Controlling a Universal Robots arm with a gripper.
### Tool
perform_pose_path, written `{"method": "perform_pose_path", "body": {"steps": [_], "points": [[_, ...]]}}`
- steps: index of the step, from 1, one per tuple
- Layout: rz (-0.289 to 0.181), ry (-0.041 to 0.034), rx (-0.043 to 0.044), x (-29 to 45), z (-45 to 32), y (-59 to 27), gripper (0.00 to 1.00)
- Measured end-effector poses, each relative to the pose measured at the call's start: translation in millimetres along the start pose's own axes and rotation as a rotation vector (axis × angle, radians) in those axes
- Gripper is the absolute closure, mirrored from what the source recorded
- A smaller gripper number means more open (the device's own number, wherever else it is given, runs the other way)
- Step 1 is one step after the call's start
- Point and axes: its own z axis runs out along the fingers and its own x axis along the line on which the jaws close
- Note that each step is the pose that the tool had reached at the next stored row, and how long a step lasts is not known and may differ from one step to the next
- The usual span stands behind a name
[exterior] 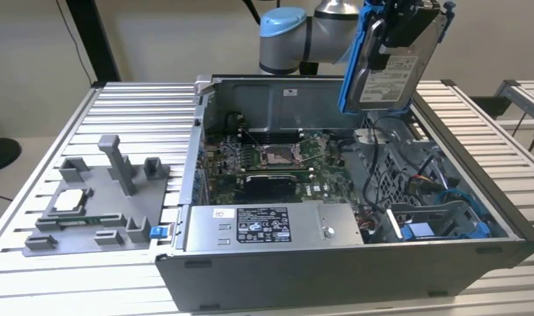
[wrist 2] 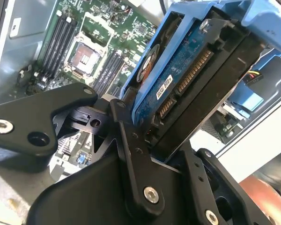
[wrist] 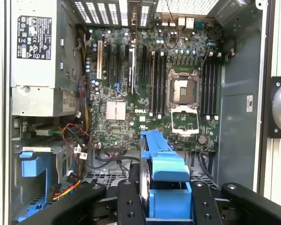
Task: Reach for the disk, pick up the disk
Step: 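Pick up the disk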
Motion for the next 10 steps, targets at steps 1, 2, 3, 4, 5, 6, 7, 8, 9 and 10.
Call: {"method": "perform_pose_path", "body": {"steps": [1, 2, 3, 4, 5, 6, 7, 8, 9, 10], "points": [[0.000, -0.0001, 0.0000, 0.7, 0.0, 0.0, 1.00], [0.000, -0.0001, 0.0000, 1.4, 0.0, 0.0, 1.00], [0.000, 0.0000, 0.0000, 2.1, 0.0, 0.0, 1.00], [0.000, 0.0000, 0.0000, 2.8, 0.0, -0.1, 1.00], [0.000, -0.0001, 0.0000, 3.5, 0.1, -0.1, 1.00], [0.000, -0.0001, 0.0000, 4.1, 0.1, -0.1, 1.00], [0.000, 0.0000, 0.0000, 4.8, 0.1, -0.1, 1.00], [0.000, 0.0000, 0.0000, 5.7, 0.1, -0.2, 1.00], [0.000, 0.0000, 0.0000, 6.9, 0.0, -0.2, 1.00], [0.000, 0.0000, 0.0000, 8.7, -0.1, -0.4, 1.00]]}}
